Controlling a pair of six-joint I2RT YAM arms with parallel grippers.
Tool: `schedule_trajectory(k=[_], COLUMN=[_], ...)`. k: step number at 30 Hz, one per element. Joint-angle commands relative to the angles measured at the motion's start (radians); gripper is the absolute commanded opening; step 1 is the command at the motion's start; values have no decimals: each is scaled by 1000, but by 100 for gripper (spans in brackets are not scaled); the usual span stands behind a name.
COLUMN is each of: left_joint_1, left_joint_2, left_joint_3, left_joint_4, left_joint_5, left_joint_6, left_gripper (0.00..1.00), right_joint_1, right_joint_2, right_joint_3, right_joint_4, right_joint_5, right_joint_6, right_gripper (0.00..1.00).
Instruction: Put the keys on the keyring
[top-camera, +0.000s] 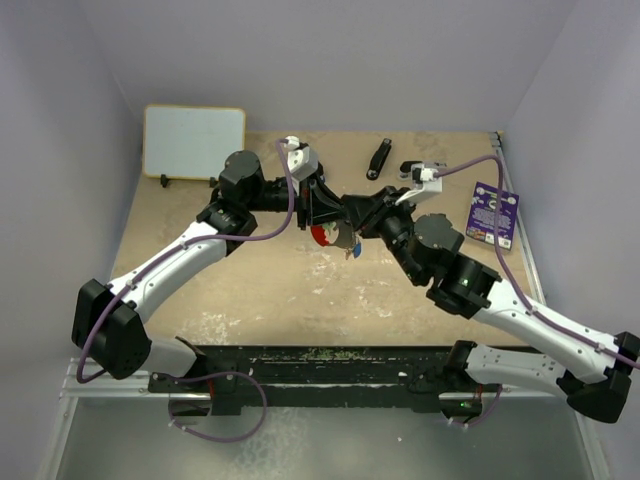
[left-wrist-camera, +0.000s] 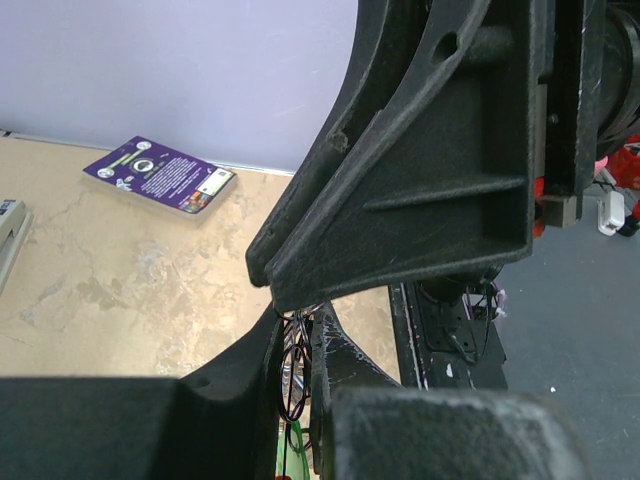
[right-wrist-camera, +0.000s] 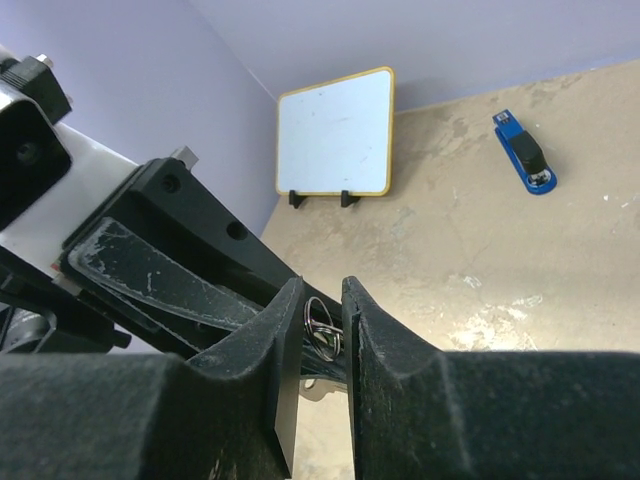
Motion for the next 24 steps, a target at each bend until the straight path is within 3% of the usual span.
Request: schedule_trajectory(k=[1,12,17,22,24], left_joint_1=[4,4,4,9,19], left_joint_2=[-26,-29,-29,-33,-36], left_joint_3=[35,59,65,65,64], left_joint_4=[41,48,60,31,-38], left_joint_5=[9,16,15,6,-13], left_joint_6=[-12,-72,-112,-92,-14], left_gripper=[4,4,4,4,11], right_joint_1=[6,5,5,6,5], right_joint_2=[28,32,35,21,12], right_joint_3=[22,4,-40,-30,-14], right_joint_4=[26,61,72,43,-8], right_joint_5=[3,35,48,82,113], right_joint_6=[-33,-70,-75,-71,-53], right_gripper=[26,21,0,0,0])
